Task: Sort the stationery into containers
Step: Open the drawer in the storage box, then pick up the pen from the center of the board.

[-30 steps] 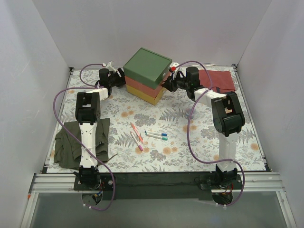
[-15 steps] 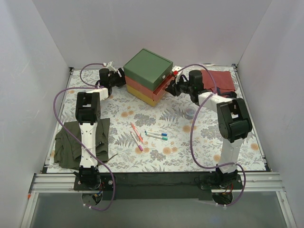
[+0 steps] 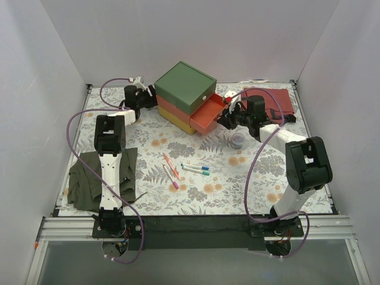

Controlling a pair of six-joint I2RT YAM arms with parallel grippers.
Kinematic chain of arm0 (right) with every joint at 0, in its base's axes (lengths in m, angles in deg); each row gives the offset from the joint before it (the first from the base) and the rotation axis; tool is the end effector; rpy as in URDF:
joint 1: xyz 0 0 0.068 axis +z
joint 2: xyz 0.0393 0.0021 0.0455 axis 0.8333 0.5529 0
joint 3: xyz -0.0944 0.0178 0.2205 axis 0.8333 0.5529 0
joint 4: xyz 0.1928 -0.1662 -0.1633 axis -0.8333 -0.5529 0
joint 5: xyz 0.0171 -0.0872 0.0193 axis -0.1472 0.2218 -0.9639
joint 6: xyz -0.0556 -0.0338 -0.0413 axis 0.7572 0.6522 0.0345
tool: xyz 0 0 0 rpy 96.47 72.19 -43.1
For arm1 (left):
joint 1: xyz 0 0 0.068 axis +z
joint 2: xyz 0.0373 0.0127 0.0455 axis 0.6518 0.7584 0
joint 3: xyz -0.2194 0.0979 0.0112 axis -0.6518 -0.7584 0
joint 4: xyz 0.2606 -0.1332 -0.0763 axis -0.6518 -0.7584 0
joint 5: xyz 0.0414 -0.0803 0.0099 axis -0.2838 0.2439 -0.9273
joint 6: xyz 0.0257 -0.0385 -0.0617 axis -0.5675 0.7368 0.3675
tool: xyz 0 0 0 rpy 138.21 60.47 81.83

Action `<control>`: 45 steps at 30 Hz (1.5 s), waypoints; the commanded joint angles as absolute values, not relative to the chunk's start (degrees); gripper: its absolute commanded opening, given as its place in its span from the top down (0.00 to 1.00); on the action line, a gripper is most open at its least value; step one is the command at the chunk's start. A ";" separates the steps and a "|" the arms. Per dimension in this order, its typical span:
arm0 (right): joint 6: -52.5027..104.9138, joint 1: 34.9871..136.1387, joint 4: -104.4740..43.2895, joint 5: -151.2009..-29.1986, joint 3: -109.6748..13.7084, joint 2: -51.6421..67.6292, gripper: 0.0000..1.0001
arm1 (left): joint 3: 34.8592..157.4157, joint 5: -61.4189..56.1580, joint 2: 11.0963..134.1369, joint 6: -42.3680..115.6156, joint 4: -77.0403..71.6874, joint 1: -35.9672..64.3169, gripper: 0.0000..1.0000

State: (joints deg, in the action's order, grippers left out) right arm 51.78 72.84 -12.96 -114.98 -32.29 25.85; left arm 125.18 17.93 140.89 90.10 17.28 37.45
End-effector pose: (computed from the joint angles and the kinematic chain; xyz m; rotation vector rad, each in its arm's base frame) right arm 0.4099 0.1572 0.1580 -0.9247 1.6900 0.5232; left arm 0.5793 -0.0643 0.0537 -0.7455 1.9632 -1.2460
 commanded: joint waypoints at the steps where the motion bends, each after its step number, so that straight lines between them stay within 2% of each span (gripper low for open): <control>1: 53.93 72.17 -15.58 -115.43 -29.75 20.53 0.90 | 122.94 15.56 136.34 87.54 12.71 37.51 0.41; 4: 54.55 71.99 -16.63 -115.25 -26.94 17.72 0.88 | 121.62 15.04 135.12 87.10 12.18 37.69 0.41; 5: 54.55 71.99 -16.81 -115.25 -26.23 17.18 0.69 | 121.18 14.60 134.76 87.09 11.83 37.77 0.39; 7: 54.38 71.99 -17.51 -114.03 -24.92 15.17 0.52 | 120.30 13.11 133.54 86.57 10.61 37.86 0.33; 8: 54.73 71.99 -17.95 -113.50 -24.73 14.28 0.39 | 119.86 11.19 132.92 86.31 10.08 38.04 0.30; 10: 55.25 71.99 -19.27 -111.23 -24.64 11.31 0.35 | 118.54 9.25 131.60 84.99 8.50 38.48 0.23; 16: 59.90 71.90 -31.65 -114.70 -26.05 3.12 0.37 | 113.29 -6.74 122.21 78.67 3.84 40.59 0.10; 22: 74.22 74.62 -51.32 -130.26 -31.66 5.48 0.35 | 104.40 -11.16 106.84 71.90 -2.22 44.01 0.10; 27: 85.57 83.21 -62.68 -127.13 -36.86 13.38 0.43 | 94.64 -8.17 94.35 69.08 -6.45 44.19 0.12; 32: 81.47 91.23 -59.71 -119.49 -37.92 16.12 0.51 | 89.98 -8.60 85.20 67.32 -7.85 44.19 0.13; 36: 74.52 98.52 -52.69 -111.05 -35.99 18.05 0.53 | 87.34 -9.92 81.33 67.06 -8.38 44.19 0.13; 40: 72.05 101.78 -48.02 -105.34 -33.35 18.58 0.53 | 84.71 -10.01 78.69 67.93 -8.73 44.19 0.13; 45: 70.20 102.23 -46.17 -104.27 -34.31 21.74 0.54 | 83.47 -8.78 76.23 69.51 -9.35 44.19 0.13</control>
